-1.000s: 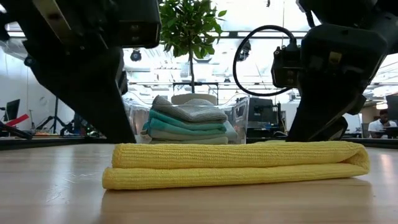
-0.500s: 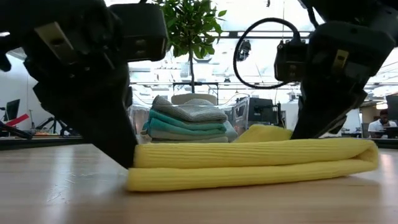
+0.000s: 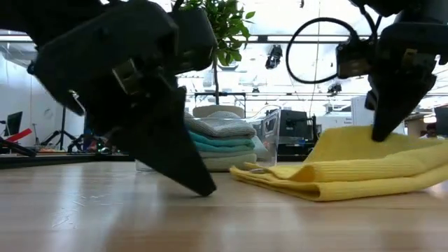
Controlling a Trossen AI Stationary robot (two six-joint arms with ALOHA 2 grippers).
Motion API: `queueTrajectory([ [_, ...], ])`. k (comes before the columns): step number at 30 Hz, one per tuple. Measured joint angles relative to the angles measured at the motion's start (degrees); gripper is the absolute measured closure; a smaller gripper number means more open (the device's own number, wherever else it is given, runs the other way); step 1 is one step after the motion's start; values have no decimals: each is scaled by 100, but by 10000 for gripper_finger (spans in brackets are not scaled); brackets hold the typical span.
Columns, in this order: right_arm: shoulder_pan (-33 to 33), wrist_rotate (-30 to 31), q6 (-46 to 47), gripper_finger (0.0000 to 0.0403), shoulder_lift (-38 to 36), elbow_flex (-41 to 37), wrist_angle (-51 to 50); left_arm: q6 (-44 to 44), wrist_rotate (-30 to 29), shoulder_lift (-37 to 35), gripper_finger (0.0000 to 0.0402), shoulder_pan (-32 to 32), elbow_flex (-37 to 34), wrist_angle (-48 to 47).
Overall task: Fold microfiber towels
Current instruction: Fold the yellow microfiber cloth
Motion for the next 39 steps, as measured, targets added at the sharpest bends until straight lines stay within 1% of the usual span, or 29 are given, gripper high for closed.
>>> queueTrajectory([
  [4,-25,-100,93,394,-326,0,-424,515,-50,308,402,161,44,989],
  [7,-28,-184,204,394,-421,2,-640,882,-55,513,402,340,52,1619],
  [12,-51,-257,293,394,-294,271,-1179,1087,-45,737,402,615,49,2193],
  [17,-51,-258,292,394,-2,719,-1486,1300,-24,848,402,770,58,2461],
  [22,-51,-263,291,394,421,1271,-1663,1528,2,851,402,816,56,2470],
  [26,-51,-269,267,394,877,1859,-1782,1686,0,855,402,831,45,2522],
  [33,-51,-263,39,394,1913,2903,-1902,1870,-2,857,402,834,39,2527],
  [39,-97,-259,-113,394,2751,3647,-1927,2017,-2,857,402,834,34,2536],
])
